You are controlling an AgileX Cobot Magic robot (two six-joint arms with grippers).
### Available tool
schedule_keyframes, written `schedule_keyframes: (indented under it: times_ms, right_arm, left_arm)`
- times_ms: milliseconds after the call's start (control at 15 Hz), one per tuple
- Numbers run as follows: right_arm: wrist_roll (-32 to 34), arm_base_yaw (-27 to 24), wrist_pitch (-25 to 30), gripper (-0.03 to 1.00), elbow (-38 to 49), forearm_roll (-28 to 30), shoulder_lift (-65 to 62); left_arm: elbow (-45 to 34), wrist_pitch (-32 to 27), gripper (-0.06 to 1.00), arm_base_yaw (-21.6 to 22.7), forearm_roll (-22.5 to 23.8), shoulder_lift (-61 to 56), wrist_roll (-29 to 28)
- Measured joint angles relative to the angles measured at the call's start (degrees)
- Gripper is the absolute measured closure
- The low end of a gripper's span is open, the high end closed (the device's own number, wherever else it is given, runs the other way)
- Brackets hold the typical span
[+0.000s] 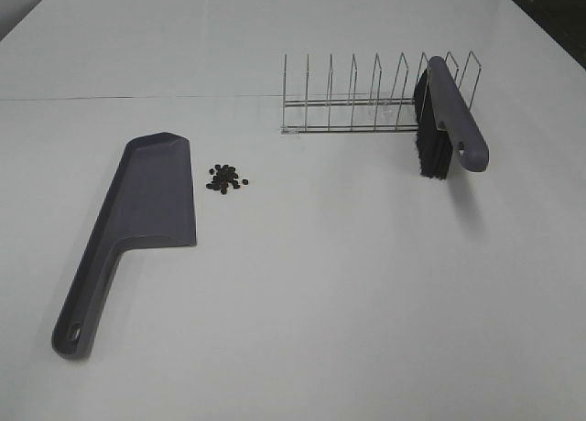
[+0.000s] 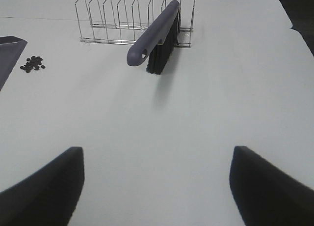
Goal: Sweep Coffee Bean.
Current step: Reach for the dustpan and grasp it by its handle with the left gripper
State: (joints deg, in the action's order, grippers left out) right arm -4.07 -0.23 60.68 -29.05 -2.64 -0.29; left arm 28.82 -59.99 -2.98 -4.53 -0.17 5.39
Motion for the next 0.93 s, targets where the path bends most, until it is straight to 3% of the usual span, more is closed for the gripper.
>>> schedule_keyframes:
  times_ms: [933]
  right_arm:
    - [0.0,0.0,0.0,0.28,0.0,0.0,0.0]
  left_arm:
    - [0.0,0.0,0.37,0.0,0.0,0.0,0.0]
